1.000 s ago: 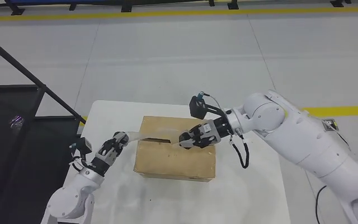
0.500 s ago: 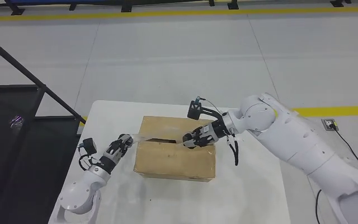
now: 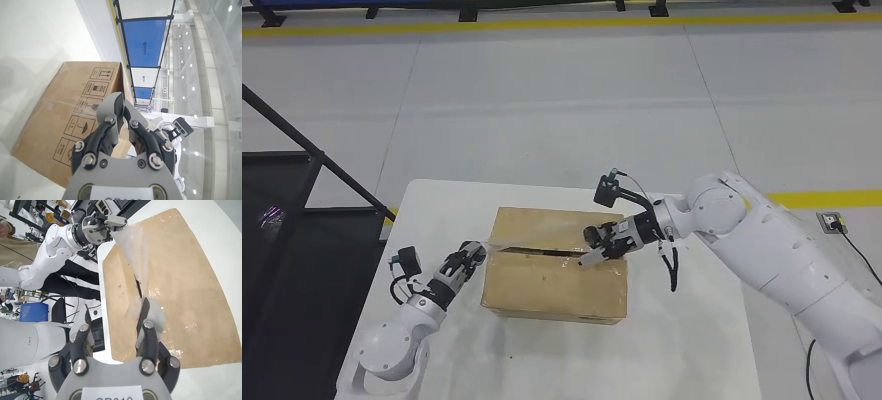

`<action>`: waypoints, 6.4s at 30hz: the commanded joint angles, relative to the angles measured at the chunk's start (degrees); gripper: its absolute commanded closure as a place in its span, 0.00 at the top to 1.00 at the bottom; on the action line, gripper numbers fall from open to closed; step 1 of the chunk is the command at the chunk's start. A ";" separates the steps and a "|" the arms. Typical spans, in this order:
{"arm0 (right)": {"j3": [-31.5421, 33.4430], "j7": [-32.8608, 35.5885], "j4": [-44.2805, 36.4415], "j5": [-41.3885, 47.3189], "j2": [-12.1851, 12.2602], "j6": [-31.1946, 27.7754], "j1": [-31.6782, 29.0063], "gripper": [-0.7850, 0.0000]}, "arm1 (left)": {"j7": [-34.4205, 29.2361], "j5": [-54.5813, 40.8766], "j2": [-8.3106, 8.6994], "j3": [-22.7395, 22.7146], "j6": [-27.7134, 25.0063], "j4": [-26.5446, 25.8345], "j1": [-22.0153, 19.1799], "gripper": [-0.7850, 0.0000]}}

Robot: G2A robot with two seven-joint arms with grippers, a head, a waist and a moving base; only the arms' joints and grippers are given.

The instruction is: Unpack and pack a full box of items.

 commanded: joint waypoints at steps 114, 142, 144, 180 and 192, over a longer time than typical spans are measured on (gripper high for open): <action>13.59 11.73 -1.14 18.12 -1.19 19.33 -9.37 1.00 | 20.02 24.79 -0.15 7.18 -14.15 -10.71 6.38 0.00; 24.00 -9.05 -43.08 -27.63 7.15 53.27 -30.16 1.00 | 19.22 23.14 -0.26 5.58 -15.61 -10.51 7.77 0.00; 23.28 -10.48 -49.82 -36.17 7.64 62.82 -32.80 1.00 | 19.07 23.18 -0.27 5.63 -15.57 -10.41 7.62 0.00; 10.79 -1.88 -47.04 -61.70 2.35 86.89 -25.88 0.60 | 17.70 22.29 -0.46 5.58 -15.97 -9.52 6.98 0.00; 7.88 -4.42 -45.67 -63.42 0.97 89.44 -25.21 0.49 | 17.02 21.96 -0.49 5.57 -15.99 -9.48 6.70 0.00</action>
